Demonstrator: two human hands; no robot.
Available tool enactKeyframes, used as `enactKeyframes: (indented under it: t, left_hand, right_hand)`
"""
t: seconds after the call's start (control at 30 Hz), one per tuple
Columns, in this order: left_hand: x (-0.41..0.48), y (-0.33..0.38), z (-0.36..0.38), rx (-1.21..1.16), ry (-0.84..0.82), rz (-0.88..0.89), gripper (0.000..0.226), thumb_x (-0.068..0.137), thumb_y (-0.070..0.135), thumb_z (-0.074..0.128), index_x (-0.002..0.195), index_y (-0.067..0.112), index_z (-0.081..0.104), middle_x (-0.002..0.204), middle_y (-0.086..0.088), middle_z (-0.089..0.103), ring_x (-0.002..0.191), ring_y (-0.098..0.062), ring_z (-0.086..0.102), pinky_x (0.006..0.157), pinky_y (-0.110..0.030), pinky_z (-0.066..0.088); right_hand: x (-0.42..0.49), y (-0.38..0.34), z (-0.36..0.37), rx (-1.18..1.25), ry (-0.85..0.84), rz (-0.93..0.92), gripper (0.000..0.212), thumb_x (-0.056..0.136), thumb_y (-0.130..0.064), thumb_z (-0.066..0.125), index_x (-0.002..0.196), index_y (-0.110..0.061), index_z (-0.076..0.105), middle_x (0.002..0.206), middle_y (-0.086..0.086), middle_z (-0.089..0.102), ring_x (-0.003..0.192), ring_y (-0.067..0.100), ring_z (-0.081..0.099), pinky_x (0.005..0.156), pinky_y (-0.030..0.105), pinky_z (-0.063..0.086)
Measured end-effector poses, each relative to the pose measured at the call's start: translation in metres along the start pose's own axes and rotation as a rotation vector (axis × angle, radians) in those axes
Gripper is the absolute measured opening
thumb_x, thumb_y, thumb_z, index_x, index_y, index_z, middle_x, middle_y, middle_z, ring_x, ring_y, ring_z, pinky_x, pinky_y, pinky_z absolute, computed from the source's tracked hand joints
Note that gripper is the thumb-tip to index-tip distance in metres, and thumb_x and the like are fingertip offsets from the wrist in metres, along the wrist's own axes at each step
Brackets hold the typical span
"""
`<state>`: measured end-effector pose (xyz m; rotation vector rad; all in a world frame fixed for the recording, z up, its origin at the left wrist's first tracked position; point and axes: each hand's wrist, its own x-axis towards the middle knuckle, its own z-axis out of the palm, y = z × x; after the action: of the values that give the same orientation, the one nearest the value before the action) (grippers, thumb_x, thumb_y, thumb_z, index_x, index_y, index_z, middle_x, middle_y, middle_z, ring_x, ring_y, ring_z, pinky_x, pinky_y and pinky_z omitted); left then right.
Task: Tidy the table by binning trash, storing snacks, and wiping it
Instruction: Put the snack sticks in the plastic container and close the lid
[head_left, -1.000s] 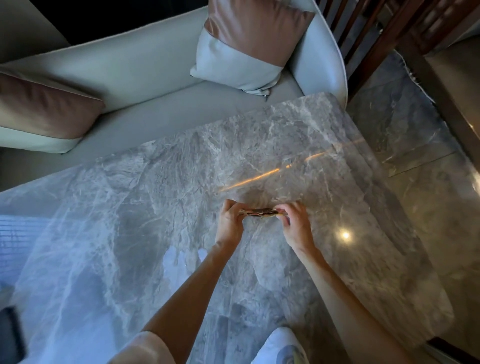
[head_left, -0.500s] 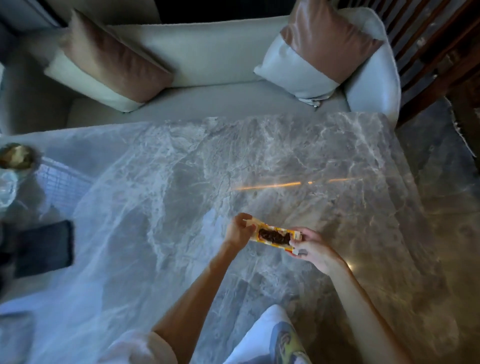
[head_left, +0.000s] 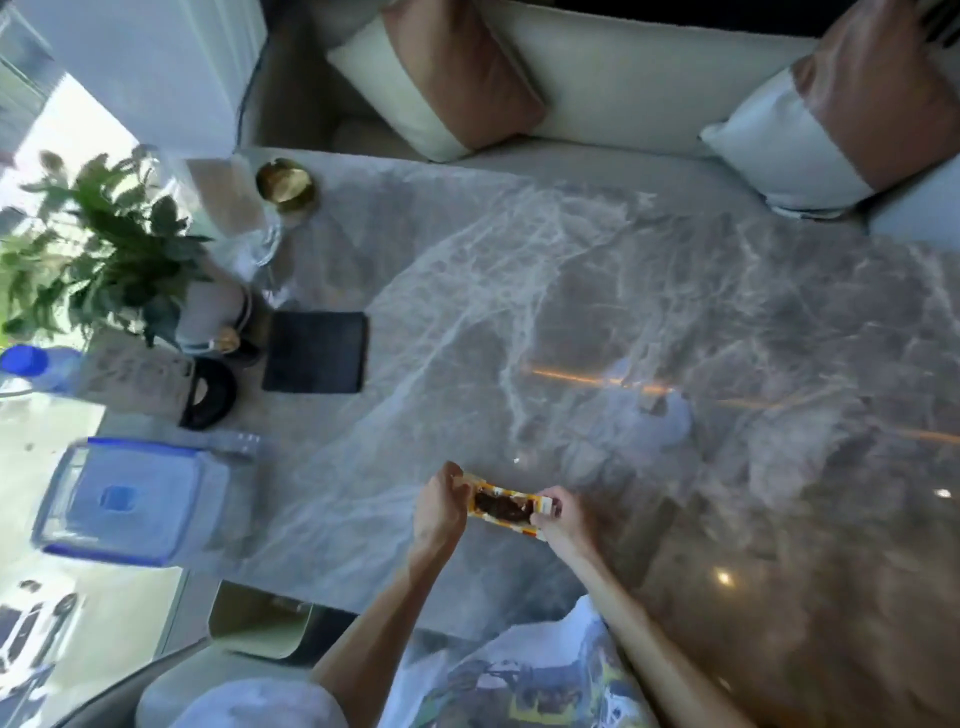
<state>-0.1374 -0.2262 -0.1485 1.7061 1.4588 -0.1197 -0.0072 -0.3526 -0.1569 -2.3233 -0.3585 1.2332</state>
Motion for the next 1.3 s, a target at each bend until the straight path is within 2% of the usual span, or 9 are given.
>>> enactKeyframes:
  t: [0.1, 0.3, 0.4, 0.5, 0.63, 0.77, 0.87, 1.0, 1.3]
  left_hand:
    - [0.01, -0.024, -0.008, -0.033, 0.003, 0.1, 0.017, 0.086, 0.008, 0.055, 0.101, 0.002, 0.061, 0.099, -0.021, 0.065, 0.094, -0.038, 0.062, 0.078, -0.042, 0.046]
    - [0.008, -0.046, -0.066, -0.103, -0.094, 0.181, 0.044, 0.09, 0.02, 0.061, 0.131, 0.007, 0.052, 0.114, -0.02, 0.057, 0.107, -0.036, 0.057, 0.094, -0.037, 0.045]
    - [0.007, -0.079, -0.153, -0.188, 0.144, 0.207, 0.029, 0.093, 0.029, 0.054, 0.118, 0.017, 0.06, 0.099, -0.008, 0.07, 0.095, -0.028, 0.065, 0.083, -0.036, 0.052]
    - [0.009, -0.145, -0.258, -0.205, 0.438, 0.192, 0.021, 0.092, 0.026, 0.047, 0.102, 0.019, 0.065, 0.098, -0.003, 0.069, 0.092, -0.023, 0.064, 0.082, -0.034, 0.051]
    - [0.032, -0.237, -0.371, -0.139, 0.623, -0.163, 0.03, 0.093, 0.015, 0.044, 0.116, 0.012, 0.064, 0.114, -0.017, 0.066, 0.107, -0.036, 0.061, 0.095, -0.044, 0.048]
    - [0.05, -0.286, -0.414, -0.135, 0.371, -0.424, 0.044, 0.096, 0.027, 0.046, 0.136, 0.009, 0.051, 0.139, -0.019, 0.055, 0.129, -0.036, 0.05, 0.111, -0.043, 0.038]
    - [0.047, -0.292, -0.41, -0.319, 0.203, -0.362, 0.042, 0.099, 0.027, 0.047, 0.128, -0.001, 0.058, 0.134, -0.022, 0.058, 0.121, -0.036, 0.057, 0.105, -0.044, 0.045]
    - [0.032, -0.273, -0.388, -0.333, 0.311, -0.32, 0.038, 0.096, 0.024, 0.051, 0.124, -0.002, 0.056, 0.124, -0.021, 0.061, 0.11, -0.036, 0.06, 0.089, -0.039, 0.048]
    - [-0.027, -0.13, -0.23, -0.47, 0.162, -0.1, 0.019, 0.088, 0.012, 0.066, 0.101, 0.006, 0.053, 0.09, -0.011, 0.063, 0.08, -0.023, 0.06, 0.068, -0.036, 0.048]
  right_hand:
    - [-0.007, -0.009, 0.029, -0.033, 0.125, 0.007, 0.027, 0.078, -0.002, 0.07, 0.105, -0.006, 0.069, 0.102, 0.024, 0.065, 0.094, 0.036, 0.066, 0.088, 0.048, 0.053]
    - [-0.036, -0.042, 0.044, -0.217, 0.322, 0.028, 0.043, 0.081, -0.008, 0.07, 0.123, -0.011, 0.064, 0.122, 0.022, 0.056, 0.118, 0.037, 0.052, 0.109, 0.037, 0.034]
    - [-0.054, -0.09, 0.072, -0.265, 0.456, -0.108, 0.034, 0.082, -0.007, 0.067, 0.116, -0.011, 0.068, 0.114, 0.021, 0.064, 0.115, 0.039, 0.052, 0.105, 0.042, 0.034]
    - [-0.071, -0.165, 0.141, -0.116, 0.215, -0.227, 0.027, 0.087, -0.005, 0.063, 0.112, -0.01, 0.069, 0.105, 0.018, 0.071, 0.101, 0.034, 0.063, 0.09, 0.037, 0.048]
    - [-0.085, -0.24, 0.256, -0.073, -0.193, -0.24, 0.038, 0.091, -0.02, 0.065, 0.127, -0.011, 0.061, 0.115, 0.011, 0.07, 0.108, 0.024, 0.065, 0.086, 0.022, 0.044]
    - [-0.091, -0.264, 0.325, 0.023, -0.374, -0.08, 0.055, 0.093, -0.028, 0.061, 0.141, -0.005, 0.045, 0.122, 0.005, 0.06, 0.118, 0.026, 0.057, 0.104, 0.036, 0.044]
    - [-0.089, -0.261, 0.342, 0.072, -0.391, -0.026, 0.038, 0.093, -0.026, 0.059, 0.129, -0.012, 0.057, 0.125, 0.006, 0.064, 0.116, 0.027, 0.059, 0.104, 0.046, 0.048]
    - [-0.092, -0.255, 0.326, 0.251, -0.422, 0.036, 0.027, 0.096, -0.019, 0.059, 0.122, -0.014, 0.06, 0.108, 0.004, 0.067, 0.09, 0.017, 0.066, 0.063, 0.026, 0.057]
    - [-0.089, -0.145, 0.087, 0.342, -0.236, 0.026, 0.04, 0.091, -0.017, 0.065, 0.129, -0.01, 0.054, 0.101, 0.0, 0.068, 0.084, 0.015, 0.065, 0.074, 0.03, 0.053]
